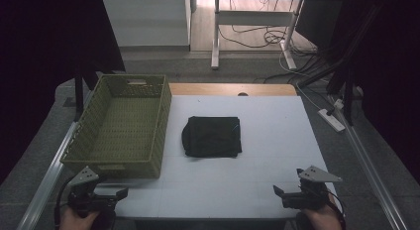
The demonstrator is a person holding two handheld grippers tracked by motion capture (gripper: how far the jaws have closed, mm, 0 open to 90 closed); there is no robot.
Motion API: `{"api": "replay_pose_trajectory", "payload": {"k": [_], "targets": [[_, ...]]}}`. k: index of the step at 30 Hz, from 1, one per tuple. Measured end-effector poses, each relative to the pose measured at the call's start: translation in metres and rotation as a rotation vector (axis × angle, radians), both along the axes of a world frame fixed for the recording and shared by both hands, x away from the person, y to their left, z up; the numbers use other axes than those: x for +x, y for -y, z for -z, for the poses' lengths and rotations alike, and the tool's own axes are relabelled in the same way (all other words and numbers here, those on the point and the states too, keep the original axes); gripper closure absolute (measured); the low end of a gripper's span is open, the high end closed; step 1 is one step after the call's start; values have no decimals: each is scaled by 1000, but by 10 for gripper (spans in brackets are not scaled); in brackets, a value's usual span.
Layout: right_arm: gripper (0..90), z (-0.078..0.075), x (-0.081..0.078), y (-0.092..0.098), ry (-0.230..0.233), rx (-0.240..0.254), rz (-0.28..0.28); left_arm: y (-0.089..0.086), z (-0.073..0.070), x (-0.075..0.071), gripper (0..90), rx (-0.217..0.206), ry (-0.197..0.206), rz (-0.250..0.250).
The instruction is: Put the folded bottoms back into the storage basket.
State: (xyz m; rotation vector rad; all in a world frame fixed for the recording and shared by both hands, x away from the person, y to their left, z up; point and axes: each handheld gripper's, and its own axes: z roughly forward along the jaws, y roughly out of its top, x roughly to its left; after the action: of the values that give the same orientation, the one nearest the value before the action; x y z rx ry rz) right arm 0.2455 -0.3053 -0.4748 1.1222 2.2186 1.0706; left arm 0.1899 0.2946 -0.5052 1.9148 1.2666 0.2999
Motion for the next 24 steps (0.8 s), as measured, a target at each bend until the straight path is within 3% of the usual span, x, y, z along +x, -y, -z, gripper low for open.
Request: {"api": "replay_pose_trajectory", "payload": {"k": [8, 24], "targets": [[1, 0, 0, -1, -2, -5, -13, 0, 0, 0, 6, -1, 4, 32], [2, 0, 1, -1, -11, -2, -37, 0, 1, 2, 13, -13, -17, 38]]}}
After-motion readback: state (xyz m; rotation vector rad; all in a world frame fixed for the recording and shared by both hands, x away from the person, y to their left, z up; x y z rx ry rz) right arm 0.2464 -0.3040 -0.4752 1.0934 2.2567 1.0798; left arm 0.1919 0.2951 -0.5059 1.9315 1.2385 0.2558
